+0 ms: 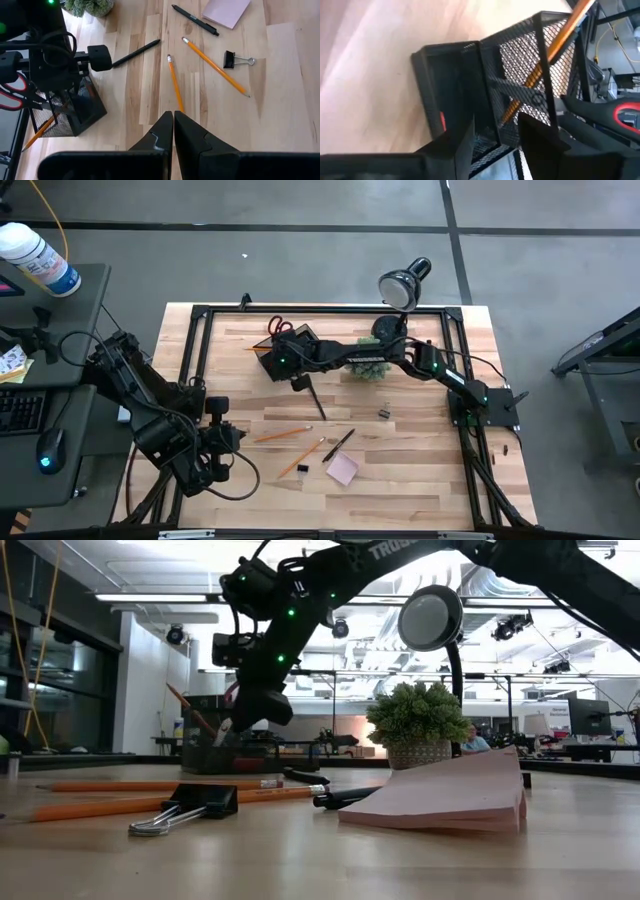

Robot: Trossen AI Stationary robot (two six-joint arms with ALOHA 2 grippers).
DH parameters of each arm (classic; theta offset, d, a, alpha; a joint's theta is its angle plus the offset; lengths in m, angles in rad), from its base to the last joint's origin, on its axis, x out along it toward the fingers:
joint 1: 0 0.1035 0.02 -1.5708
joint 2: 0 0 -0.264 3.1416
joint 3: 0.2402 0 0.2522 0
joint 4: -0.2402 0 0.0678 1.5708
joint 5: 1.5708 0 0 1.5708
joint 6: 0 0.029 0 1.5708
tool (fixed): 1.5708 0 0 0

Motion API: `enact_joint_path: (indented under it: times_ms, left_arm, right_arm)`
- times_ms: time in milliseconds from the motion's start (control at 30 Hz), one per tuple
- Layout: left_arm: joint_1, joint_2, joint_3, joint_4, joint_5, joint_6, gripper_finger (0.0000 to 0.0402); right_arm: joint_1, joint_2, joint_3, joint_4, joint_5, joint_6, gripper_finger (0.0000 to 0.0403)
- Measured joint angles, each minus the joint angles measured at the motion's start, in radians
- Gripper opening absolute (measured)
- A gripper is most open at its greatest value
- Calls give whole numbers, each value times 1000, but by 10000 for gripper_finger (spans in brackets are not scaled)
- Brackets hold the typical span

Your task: Pick and place office supplies into organizer

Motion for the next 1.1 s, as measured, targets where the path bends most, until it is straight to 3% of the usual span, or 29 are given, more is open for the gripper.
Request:
enact_joint_path:
  times_ms: [367,533,733,1100]
  left_arm:
    - [0,0,0,-10,-35,8,5]
    - [0,0,0,-18,-88,8,5]
    - [0,0,0,-40,-160,8,5]
    - [0,0,0,-32,-295,12,5]
  right_arm:
    - [62,-68,0,-97,20,72,146]
    - [89,-116,0,-258,-7,432,138]
    - [86,-112,-1,-487,-172,1004,140]
    - [85,-103,0,-717,-240,1367,140]
